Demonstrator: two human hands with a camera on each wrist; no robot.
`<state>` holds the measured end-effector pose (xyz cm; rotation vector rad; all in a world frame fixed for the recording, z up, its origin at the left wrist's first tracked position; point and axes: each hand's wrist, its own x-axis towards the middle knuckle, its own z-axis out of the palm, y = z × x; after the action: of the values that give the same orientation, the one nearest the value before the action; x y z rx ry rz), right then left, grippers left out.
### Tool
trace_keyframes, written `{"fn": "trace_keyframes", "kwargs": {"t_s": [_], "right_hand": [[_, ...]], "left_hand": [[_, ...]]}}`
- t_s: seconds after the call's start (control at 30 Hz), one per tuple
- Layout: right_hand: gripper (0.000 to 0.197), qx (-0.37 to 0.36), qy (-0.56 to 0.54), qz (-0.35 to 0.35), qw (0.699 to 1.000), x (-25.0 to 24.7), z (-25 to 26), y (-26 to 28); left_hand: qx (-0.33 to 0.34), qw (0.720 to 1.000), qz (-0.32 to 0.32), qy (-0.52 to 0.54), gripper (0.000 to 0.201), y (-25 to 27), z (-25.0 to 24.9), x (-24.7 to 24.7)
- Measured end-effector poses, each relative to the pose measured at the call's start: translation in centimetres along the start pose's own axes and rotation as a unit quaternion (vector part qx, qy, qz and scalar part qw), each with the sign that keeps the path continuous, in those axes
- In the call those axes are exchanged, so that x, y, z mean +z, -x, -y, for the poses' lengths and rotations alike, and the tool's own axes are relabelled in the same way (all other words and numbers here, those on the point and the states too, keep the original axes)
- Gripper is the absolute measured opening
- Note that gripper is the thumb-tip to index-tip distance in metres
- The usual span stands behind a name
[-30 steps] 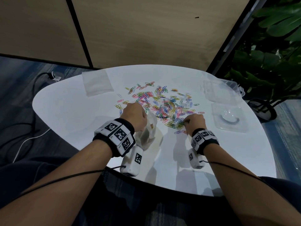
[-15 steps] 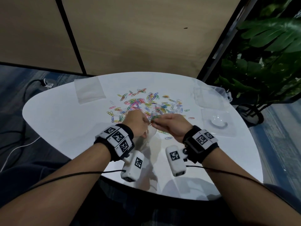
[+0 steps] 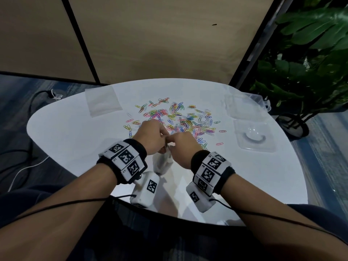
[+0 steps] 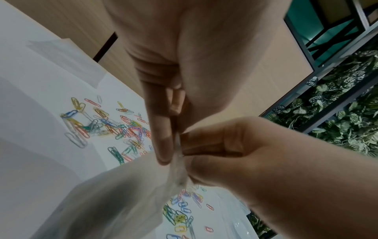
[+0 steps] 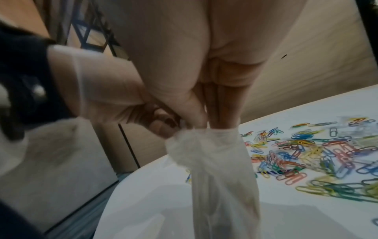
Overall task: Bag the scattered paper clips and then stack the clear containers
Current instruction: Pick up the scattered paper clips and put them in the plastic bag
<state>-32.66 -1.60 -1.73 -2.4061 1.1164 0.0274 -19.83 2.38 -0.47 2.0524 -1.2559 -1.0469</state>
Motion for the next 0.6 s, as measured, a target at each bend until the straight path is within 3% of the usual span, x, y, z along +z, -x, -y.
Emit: {"fn": "trace_keyframes", "kwargs": {"t_s": [0.07, 0.17, 0.23, 0.3, 0.37, 0.43, 0.6], "right_hand": [[0.033, -0.019, -0.06, -0.002, 0.998, -0.9, -0.2, -0.2], [0.026, 0.01, -0.25, -0.048, 0.967, -2.7, -2.6, -1.0], [0.023, 0.08, -0.218, -0.076, 0.97, -3.2, -6.1, -2.0], [0.057, 0.191, -0.049, -0.016, 0.98, -2.5, -10.5, -2.7], [0.105, 0.282, 0.056, 0.074, 0.955, -0.8, -13.8, -2.8], [0.121, 0.3, 0.074, 0.114, 0.944, 1.2, -15.0, -2.7], [0.076, 0.285, -0.016, 0.027, 0.958, 4.8, -12.3, -4.1]], "left_hand": [[-0.001, 1.0, -0.017, -0.003, 0.02, -0.2, 0.3, -0.5], [-0.006, 0.999, -0.035, -0.006, 0.017, -0.1, 1.0, -1.5], [-0.007, 0.999, -0.043, -0.001, 0.016, 0.1, 1.6, -2.5], [-0.01, 0.999, -0.05, 0.003, 0.016, 0.2, 2.3, -3.4], [-0.014, 0.998, -0.057, -0.001, 0.016, 0.3, 3.1, -4.2], [-0.017, 0.998, -0.063, -0.005, 0.016, 0.3, 3.7, -4.8], [-0.016, 0.997, -0.065, -0.025, 0.018, 0.4, 4.7, -5.6]]}}
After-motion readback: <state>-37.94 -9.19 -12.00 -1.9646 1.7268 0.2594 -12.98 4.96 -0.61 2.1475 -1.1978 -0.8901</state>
